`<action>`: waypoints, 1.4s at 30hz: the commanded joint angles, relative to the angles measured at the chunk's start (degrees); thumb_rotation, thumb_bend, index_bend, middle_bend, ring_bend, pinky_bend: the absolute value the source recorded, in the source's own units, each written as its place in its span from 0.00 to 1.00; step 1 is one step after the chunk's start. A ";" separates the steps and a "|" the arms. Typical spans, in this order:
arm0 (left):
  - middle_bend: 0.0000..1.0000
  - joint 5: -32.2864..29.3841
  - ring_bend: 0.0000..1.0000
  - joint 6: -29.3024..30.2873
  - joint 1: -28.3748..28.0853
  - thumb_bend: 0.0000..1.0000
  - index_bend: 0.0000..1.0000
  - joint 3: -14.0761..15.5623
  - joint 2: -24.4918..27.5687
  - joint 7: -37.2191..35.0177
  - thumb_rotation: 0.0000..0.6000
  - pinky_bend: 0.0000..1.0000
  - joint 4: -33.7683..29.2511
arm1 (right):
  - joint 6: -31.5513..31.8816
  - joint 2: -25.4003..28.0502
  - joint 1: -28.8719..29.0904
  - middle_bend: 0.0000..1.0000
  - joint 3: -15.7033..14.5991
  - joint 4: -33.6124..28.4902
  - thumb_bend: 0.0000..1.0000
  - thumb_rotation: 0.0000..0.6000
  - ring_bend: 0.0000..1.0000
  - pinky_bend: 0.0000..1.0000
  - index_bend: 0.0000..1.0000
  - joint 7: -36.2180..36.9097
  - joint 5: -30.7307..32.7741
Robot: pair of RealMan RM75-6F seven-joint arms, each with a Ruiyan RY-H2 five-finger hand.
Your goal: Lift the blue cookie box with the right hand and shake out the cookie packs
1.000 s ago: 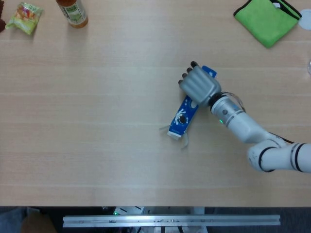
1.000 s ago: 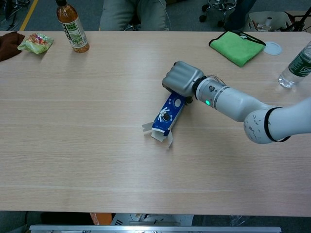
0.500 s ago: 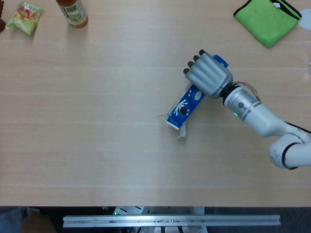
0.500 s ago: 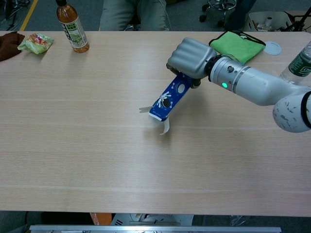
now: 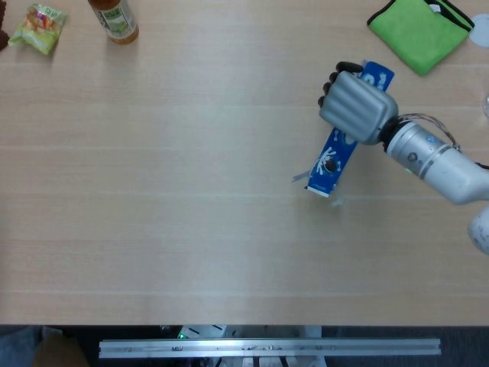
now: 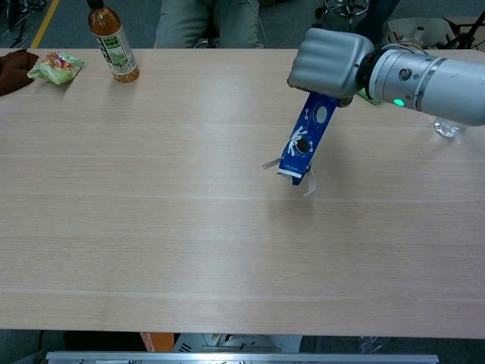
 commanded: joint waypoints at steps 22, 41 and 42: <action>0.24 0.41 0.19 -0.13 -0.17 0.26 0.27 0.14 -0.58 -0.40 1.00 0.24 0.81 | 1.51 0.52 4.75 0.52 -4.89 -0.84 0.14 1.00 0.49 0.47 0.57 -11.50 8.96; 0.24 0.02 0.19 -0.98 -0.44 0.26 0.27 0.17 -1.62 -1.38 1.00 0.24 2.37 | 6.10 0.06 7.23 0.47 -8.09 -1.07 0.14 1.00 0.42 0.42 0.45 -16.95 18.60; 0.24 0.04 0.19 -0.97 -0.46 0.26 0.27 0.16 -1.64 -1.38 1.00 0.24 2.36 | 6.40 0.06 7.27 0.47 -8.18 -1.06 0.14 1.00 0.41 0.42 0.44 -16.97 18.90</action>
